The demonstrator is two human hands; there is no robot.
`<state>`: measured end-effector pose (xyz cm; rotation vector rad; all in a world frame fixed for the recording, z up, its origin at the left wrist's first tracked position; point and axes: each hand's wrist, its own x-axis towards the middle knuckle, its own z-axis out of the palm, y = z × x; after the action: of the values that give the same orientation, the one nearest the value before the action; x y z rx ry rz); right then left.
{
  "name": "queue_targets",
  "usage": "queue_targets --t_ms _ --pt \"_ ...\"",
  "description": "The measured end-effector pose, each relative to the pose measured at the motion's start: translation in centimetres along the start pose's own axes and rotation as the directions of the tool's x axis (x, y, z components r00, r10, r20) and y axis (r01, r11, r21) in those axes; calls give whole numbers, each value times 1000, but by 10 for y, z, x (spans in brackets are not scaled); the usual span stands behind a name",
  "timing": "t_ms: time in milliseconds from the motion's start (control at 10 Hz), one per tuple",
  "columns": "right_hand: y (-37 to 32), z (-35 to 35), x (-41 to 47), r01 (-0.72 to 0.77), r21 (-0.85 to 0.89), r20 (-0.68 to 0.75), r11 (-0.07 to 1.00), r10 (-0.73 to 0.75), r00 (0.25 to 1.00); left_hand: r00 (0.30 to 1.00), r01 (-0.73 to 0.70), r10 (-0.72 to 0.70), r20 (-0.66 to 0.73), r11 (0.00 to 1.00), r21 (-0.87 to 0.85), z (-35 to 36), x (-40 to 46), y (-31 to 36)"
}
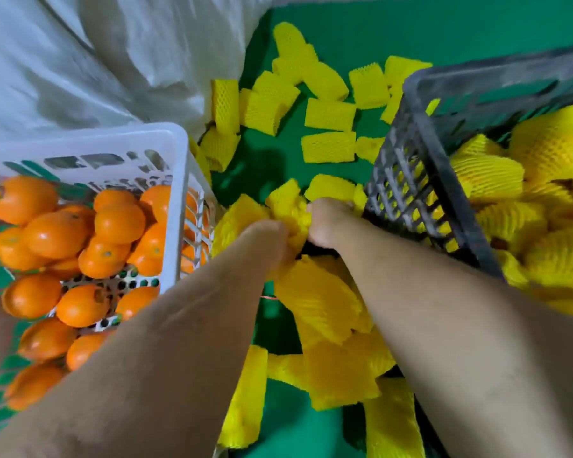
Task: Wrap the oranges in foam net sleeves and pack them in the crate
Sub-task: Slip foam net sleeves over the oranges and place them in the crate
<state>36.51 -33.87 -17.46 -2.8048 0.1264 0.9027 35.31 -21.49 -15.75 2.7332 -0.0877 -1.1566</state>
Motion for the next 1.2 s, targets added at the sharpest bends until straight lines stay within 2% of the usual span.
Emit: queue_targets --t_ms 100,200,300,400,500,600,700,800,900,1000,1100,1200 --pt "1 28 -47 13 -30 68 999 -11 998 999 2 -2 41 1000 -2 39 -47 -12" --pt "2 49 -102 53 -87 136 995 -41 990 991 -85 56 119 963 254 74 -83 -19" --pt "2 52 -144 64 -146 159 987 -41 986 990 -31 20 137 997 76 88 -111 -26" --pt "1 41 -179 5 1 43 1000 -5 999 997 61 -65 -28 991 -120 90 -143 -27" --pt "1 43 -221 24 270 -344 962 73 936 931 -57 25 -365 995 -76 100 -191 -31" --pt "1 84 -286 191 496 -676 847 238 697 795 -268 32 -606 914 -304 135 -237 -46" --pt "-3 173 -349 194 654 -656 731 421 626 912 -199 -189 -365 575 -794 189 -265 -63" --pt "-1 238 -373 -129 793 -298 595 563 771 942 88 -322 -90 500 -862 228 -271 -68" --pt "-8 240 -357 -141 957 4 253 473 881 986 98 -149 68 203 -974 229 -269 -59" --pt "-18 209 -341 22 998 4 -56 431 903 986 -136 100 -131 51 -989 218 -275 -51" --pt "-19 177 -338 162 986 -156 26 456 876 959 -265 121 -258 52 -963 205 -293 -46" --pt "-21 166 -347 286 954 -294 88 447 845 960 -280 31 -279 69 -957 206 -313 -53"
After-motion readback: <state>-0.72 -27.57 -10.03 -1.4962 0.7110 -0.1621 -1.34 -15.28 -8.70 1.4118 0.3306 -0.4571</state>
